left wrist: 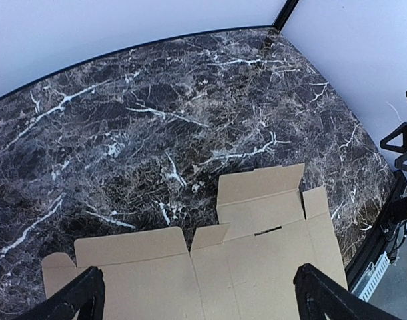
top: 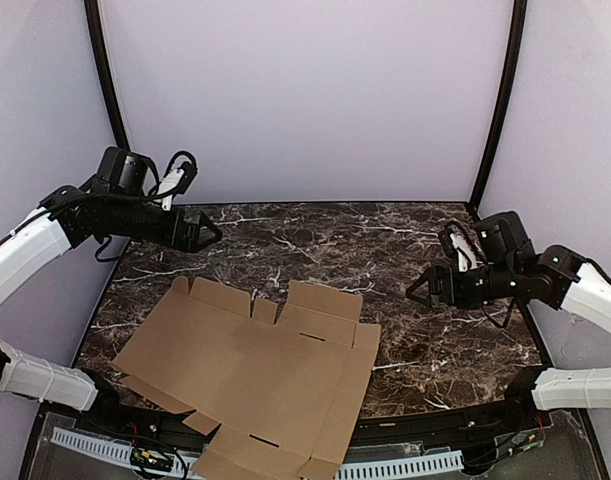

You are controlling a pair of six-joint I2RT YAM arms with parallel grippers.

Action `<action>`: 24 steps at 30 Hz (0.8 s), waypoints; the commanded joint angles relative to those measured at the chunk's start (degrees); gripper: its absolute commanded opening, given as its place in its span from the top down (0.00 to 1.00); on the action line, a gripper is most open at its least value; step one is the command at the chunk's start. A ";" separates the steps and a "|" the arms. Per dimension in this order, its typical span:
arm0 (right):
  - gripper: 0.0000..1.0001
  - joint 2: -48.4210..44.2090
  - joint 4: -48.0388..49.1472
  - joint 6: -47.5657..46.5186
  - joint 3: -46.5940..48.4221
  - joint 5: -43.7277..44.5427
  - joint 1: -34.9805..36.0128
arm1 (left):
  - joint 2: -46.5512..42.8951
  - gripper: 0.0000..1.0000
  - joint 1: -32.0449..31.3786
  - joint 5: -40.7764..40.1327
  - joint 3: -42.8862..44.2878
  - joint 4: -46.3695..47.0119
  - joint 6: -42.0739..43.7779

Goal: Fold the paper box

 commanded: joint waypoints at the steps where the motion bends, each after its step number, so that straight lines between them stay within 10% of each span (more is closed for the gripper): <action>1: 0.04 -2.20 8.02 12.77 -8.29 -10.11 0.20 | 2.10 0.00 -0.86 1.50 -3.52 -2.21 -2.06; 24: 0.18 14.10 49.27 36.48 -29.35 -20.25 12.31 | 15.57 0.21 -11.20 5.74 -12.01 1.83 -11.99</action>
